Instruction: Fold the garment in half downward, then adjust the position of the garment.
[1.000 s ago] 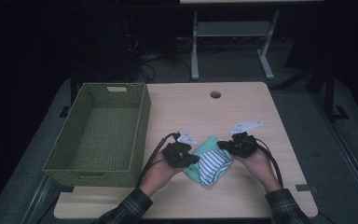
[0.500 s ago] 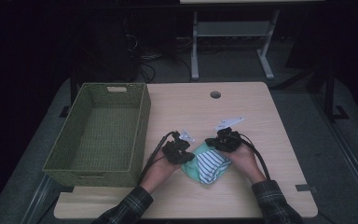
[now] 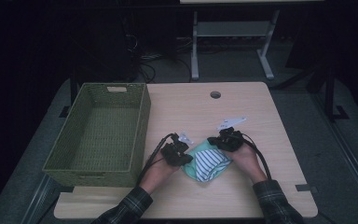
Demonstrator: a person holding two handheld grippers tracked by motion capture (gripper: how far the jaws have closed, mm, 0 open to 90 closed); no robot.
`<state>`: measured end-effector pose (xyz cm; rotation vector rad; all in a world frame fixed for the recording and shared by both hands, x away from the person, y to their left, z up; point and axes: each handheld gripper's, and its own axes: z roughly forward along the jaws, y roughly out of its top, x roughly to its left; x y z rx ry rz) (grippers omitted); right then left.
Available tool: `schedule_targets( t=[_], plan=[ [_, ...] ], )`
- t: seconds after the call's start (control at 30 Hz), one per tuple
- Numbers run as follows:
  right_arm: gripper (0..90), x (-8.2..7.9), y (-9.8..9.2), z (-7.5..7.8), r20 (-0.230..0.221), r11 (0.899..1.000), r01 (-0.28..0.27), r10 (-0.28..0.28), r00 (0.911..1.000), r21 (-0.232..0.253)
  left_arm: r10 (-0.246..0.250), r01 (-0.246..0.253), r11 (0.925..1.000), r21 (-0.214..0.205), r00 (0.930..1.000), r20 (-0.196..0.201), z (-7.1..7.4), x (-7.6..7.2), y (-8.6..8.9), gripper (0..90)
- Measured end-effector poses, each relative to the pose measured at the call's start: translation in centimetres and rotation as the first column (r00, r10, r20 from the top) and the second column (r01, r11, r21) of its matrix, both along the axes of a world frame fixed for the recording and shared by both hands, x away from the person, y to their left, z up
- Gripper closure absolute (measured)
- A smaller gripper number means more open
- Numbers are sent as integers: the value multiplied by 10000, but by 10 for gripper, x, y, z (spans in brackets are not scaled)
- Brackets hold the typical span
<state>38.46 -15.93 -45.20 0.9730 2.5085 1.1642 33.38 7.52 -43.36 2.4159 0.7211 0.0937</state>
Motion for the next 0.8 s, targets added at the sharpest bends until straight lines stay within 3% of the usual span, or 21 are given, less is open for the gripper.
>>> schedule_targets(
  t=[0.03,0.27,0.5,0.8],
  plan=[
    [896,1,-3,2,17,9999,118,-118,9999,28,17,-18,9999,-143,10000,-31,0,-4,1,881],
    [896,11,-20,-2,-176,9980,636,-637,9978,-69,-312,316,9994,168,9992,-240,-4,-18,8,876],
    [896,14,-23,-16,-506,9973,673,-688,9964,-297,-343,357,9985,406,9988,-342,-11,-15,6,876],
    [896,10,-24,-18,-574,9973,546,-573,9967,-487,-243,264,9982,531,9988,-415,-15,-11,5,883]
  ],
)
